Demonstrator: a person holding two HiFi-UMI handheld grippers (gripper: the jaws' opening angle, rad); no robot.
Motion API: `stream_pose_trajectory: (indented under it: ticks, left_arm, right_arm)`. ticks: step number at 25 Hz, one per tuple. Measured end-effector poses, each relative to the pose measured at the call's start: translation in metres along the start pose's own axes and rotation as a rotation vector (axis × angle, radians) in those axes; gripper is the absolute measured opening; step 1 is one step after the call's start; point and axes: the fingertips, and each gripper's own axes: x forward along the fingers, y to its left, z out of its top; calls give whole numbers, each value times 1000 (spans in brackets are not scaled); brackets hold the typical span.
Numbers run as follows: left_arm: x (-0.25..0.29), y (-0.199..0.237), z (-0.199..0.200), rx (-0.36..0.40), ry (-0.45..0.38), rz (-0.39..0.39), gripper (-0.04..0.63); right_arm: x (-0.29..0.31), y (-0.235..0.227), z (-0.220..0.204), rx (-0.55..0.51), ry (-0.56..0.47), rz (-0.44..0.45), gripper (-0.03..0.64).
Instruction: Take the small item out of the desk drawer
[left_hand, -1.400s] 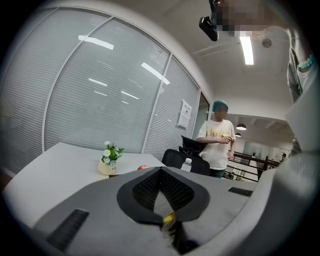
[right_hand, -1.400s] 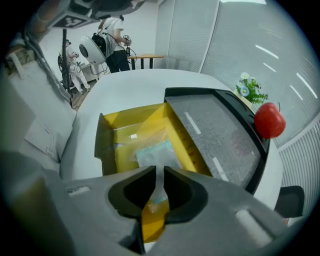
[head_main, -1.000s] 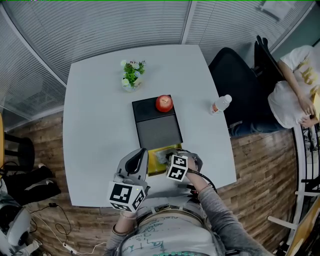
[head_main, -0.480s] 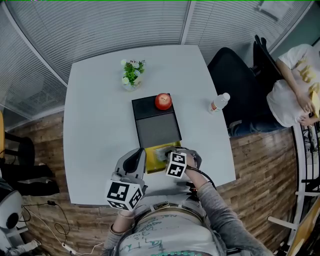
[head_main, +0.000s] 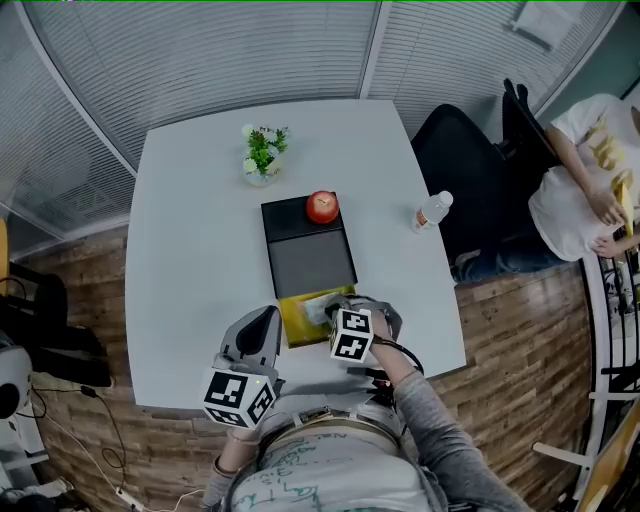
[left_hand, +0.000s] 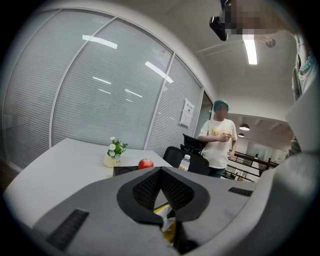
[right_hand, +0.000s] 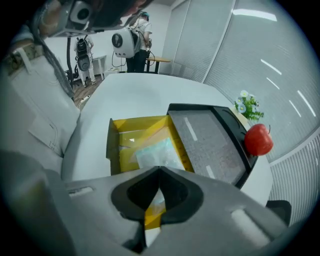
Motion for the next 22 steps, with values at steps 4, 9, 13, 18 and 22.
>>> stream_pose_trajectory:
  ticks: [4, 9, 13, 18, 22]
  left_arm:
    - [-6, -2, -4, -2, -2, 10, -3]
    - [-9, -6, -1, -7, -14, 8, -3]
    - [-7, -9, -3, -5, -4, 3, -3]
    - [-4, -8, -7, -12, 9, -11, -3]
    - [-4, -7, -7, -10, 18, -14, -3]
  right_arm:
    - [-12, 0, 6, -24, -17, -20, 3]
    - [-31, -2, 16, -46, -29, -43, 3]
    - [-47, -4, 23, -37, -42, -44, 3]
    - [-62, -5, 29, -63, -46, -44, 3]
    - [-77, -7, 35, -59, -69, -38, 3]
